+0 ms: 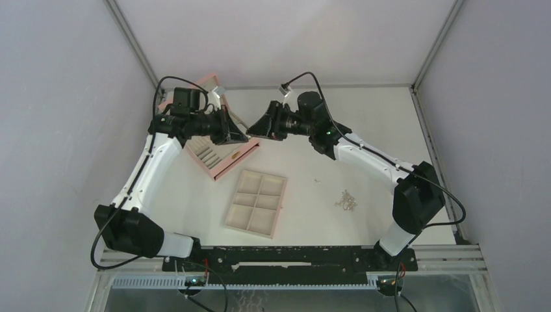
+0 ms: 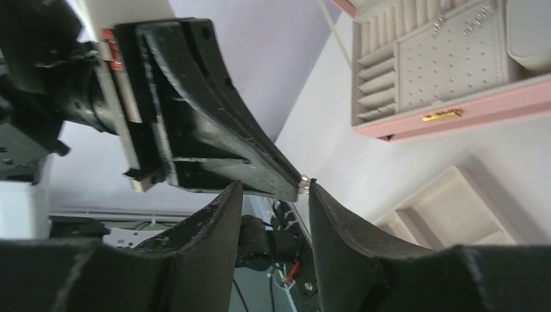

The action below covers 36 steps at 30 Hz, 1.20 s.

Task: Organize the mixed jewelry
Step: Place the jewelry in the jewelry box.

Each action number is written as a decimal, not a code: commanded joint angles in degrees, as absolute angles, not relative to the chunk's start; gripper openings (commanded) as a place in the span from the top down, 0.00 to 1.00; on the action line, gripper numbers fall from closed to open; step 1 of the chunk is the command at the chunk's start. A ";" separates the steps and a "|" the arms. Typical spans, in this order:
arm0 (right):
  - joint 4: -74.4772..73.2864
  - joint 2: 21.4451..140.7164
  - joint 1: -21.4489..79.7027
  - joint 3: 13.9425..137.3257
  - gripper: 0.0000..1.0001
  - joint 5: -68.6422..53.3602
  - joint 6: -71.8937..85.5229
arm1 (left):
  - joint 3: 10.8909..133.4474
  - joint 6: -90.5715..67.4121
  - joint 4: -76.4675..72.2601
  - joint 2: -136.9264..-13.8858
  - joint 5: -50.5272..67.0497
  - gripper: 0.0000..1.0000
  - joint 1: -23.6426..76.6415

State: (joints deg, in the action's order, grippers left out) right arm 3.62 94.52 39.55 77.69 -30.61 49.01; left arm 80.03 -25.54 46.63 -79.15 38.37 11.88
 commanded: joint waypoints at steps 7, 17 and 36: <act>-3.95 95.27 40.43 80.42 0.51 -26.68 44.55 | 79.94 -26.24 45.35 -77.87 41.57 1.00 11.95; -4.62 95.36 40.05 80.42 0.51 -24.56 45.04 | 79.07 -25.72 45.56 -77.18 41.88 1.00 11.95; -6.31 96.48 39.11 82.01 0.51 -23.20 44.16 | 78.99 -25.68 46.12 -75.68 43.04 1.00 11.97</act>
State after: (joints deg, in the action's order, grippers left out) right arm -5.63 95.79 39.33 78.59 -24.43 46.02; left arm 78.74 -25.50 46.65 -78.22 40.64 11.88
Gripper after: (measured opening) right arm 0.489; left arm 0.005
